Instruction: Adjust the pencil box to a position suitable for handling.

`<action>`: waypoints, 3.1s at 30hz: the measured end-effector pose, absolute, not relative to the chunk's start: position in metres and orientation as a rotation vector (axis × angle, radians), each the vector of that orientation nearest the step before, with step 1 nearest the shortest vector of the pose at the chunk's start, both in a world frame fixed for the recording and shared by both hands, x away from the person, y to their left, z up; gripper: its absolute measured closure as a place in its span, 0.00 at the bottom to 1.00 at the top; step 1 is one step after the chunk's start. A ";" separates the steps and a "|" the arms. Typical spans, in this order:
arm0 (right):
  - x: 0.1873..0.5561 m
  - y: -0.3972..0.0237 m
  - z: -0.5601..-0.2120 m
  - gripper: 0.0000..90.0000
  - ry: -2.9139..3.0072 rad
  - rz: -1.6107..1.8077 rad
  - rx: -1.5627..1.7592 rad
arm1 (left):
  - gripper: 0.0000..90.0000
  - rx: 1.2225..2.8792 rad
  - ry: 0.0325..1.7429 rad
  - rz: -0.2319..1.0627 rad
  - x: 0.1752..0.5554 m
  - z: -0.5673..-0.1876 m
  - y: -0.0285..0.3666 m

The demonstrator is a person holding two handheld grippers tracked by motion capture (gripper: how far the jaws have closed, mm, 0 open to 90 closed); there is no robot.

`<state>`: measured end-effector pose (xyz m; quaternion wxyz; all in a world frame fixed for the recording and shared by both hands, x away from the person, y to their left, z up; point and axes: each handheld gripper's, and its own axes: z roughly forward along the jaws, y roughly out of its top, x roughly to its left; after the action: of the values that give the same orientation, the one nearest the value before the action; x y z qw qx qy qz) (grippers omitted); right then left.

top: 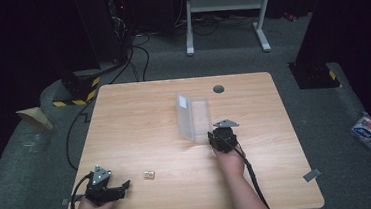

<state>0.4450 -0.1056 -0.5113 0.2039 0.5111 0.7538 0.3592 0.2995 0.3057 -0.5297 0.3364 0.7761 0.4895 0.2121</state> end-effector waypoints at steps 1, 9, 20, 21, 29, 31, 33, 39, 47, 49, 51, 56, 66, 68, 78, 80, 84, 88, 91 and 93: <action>0.445 -0.105 -0.512 0.80 2.102 1.002 1.425 | 0.15 2.023 1.276 0.553 0.299 -0.530 0.306; 0.432 -0.099 -0.513 0.70 2.128 1.020 1.403 | 0.16 2.023 1.275 0.553 0.299 -0.530 0.306; 0.412 -0.091 -0.511 0.60 2.131 1.055 1.342 | 0.16 2.019 1.276 0.559 0.298 -0.530 0.305; 0.412 -0.091 -0.511 0.60 2.131 1.055 1.342 | 0.16 2.019 1.276 0.559 0.298 -0.530 0.305; 0.421 -0.082 -0.505 0.59 2.125 1.079 1.287 | 0.16 2.019 1.275 0.558 0.298 -0.530 0.306; 0.426 -0.079 -0.505 0.59 2.131 1.070 1.277 | 0.16 2.019 1.274 0.558 0.298 -0.530 0.306; 0.430 -0.078 -0.505 0.59 2.127 1.078 1.278 | 0.16 2.025 1.267 0.564 0.298 -0.530 0.306; 0.436 -0.074 -0.509 0.60 2.141 1.053 1.298 | 0.16 2.027 1.265 0.564 0.298 -0.530 0.307; 0.433 -0.068 -0.515 0.59 2.164 1.038 1.282 | 0.16 2.017 1.272 0.555 0.297 -0.530 0.306; 0.433 -0.067 -0.515 0.59 2.165 1.038 1.275 | 0.16 2.016 1.271 0.559 0.297 -0.530 0.306; 0.432 -0.066 -0.515 0.59 2.167 1.054 1.286 | 0.16 2.016 1.271 0.558 0.297 -0.530 0.306; 0.426 -0.060 -0.515 0.59 2.186 1.064 1.273 | 0.17 2.017 1.270 0.559 0.297 -0.530 0.306; 0.415 -0.050 -0.513 0.58 2.212 1.122 1.233 | 0.16 2.018 1.270 0.554 0.297 -0.530 0.306; 0.414 -0.054 -0.511 0.58 2.200 1.131 1.237 | 0.16 2.019 1.270 0.554 0.297 -0.530 0.306; 0.419 -0.088 -0.502 0.55 2.096 1.066 1.296 | 0.16 2.022 1.267 0.553 0.298 -0.530 0.306; 0.423 -0.092 -0.503 0.57 2.088 1.042 1.304 | 0.16 2.022 1.266 0.553 0.298 -0.530 0.305; 0.426 -0.086 -0.504 0.60 2.093 1.049 1.291 | 0.16 2.022 1.266 0.553 0.298 -0.530 0.305; 0.422 -0.070 -0.507 0.67 2.139 1.087 1.247 | 0.16 2.022 1.265 0.553 0.298 -0.530 0.305; 0.417 -0.056 -0.509 0.77 2.183 1.099 1.184 | 0.16 2.022 1.265 0.553 0.298 -0.530 0.306; 0.416 -0.050 -0.511 0.82 2.209 1.097 1.168 | 0.16 2.022 1.265 0.553 0.298 -0.530 0.305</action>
<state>0.4163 -0.0500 -0.5114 0.2049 0.4189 0.7923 0.3935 0.2983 0.3055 -0.5299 0.3397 0.7767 0.4860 0.2123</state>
